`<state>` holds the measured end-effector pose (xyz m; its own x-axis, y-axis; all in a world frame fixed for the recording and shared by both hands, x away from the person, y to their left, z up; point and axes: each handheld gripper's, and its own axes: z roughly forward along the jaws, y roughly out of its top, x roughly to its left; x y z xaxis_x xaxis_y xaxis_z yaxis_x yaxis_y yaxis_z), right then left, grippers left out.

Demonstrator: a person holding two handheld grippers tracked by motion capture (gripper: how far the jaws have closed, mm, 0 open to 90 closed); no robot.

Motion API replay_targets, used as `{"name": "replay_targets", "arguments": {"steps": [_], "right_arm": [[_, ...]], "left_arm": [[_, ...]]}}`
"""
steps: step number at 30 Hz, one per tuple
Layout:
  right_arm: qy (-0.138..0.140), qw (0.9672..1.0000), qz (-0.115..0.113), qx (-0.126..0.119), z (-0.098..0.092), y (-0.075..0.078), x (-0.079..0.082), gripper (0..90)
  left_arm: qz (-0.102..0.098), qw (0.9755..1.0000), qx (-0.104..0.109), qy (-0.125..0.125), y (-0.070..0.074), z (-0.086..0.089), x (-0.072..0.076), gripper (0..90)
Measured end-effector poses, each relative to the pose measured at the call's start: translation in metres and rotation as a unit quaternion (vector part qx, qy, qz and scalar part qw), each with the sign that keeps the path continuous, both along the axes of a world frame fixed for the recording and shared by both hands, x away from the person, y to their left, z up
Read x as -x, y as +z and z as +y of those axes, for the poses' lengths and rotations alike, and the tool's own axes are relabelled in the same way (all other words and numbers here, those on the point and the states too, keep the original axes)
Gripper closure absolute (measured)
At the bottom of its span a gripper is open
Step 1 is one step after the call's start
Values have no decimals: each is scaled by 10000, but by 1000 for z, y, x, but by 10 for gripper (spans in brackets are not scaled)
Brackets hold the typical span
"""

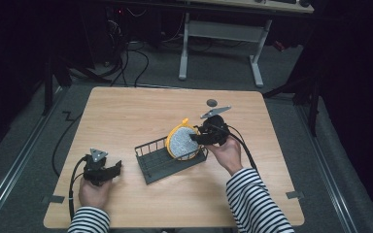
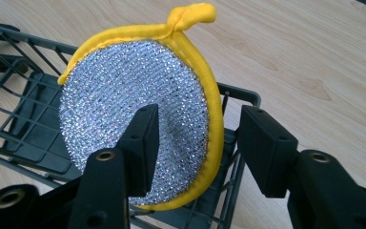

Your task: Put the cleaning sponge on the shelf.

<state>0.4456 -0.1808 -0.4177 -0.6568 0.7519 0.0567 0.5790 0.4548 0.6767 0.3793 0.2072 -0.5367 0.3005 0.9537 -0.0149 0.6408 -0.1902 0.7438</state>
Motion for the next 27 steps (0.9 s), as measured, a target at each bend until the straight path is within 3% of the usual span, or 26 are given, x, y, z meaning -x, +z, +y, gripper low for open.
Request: {"name": "replay_targets", "arguments": {"steps": [6, 9, 12, 15, 16, 17, 27], "right_arm": [[-60, 10000, -67, -39, -8, 5, 3, 483], [-135, 9996, -153, -207, -15, 7, 7, 482], [-330, 9990, -82, -291, -29, 6, 10, 470], [-637, 9970, -141, -422, -52, 4, 18, 466], [-637, 9970, -141, -422, -52, 4, 18, 466], [-802, 9953, -191, -516, -65, 2, 23, 467], [-1270, 9898, -222, -614, -111, -9, 47, 489]], "left_arm": [[0, 10000, -4, 0, 0, 0, 0, 315], [0, 10000, -6, 0, 0, 0, 0, 315], [0, 10000, -7, 0, 0, 0, 0, 314], [0, 10000, -7, 1, 0, 0, 0, 314], [-1, 10000, -7, 1, 0, 0, 0, 314], [-1, 10000, -7, 1, 0, 0, 0, 314], [-1, 10000, -5, 3, 0, 0, 0, 316]]}}
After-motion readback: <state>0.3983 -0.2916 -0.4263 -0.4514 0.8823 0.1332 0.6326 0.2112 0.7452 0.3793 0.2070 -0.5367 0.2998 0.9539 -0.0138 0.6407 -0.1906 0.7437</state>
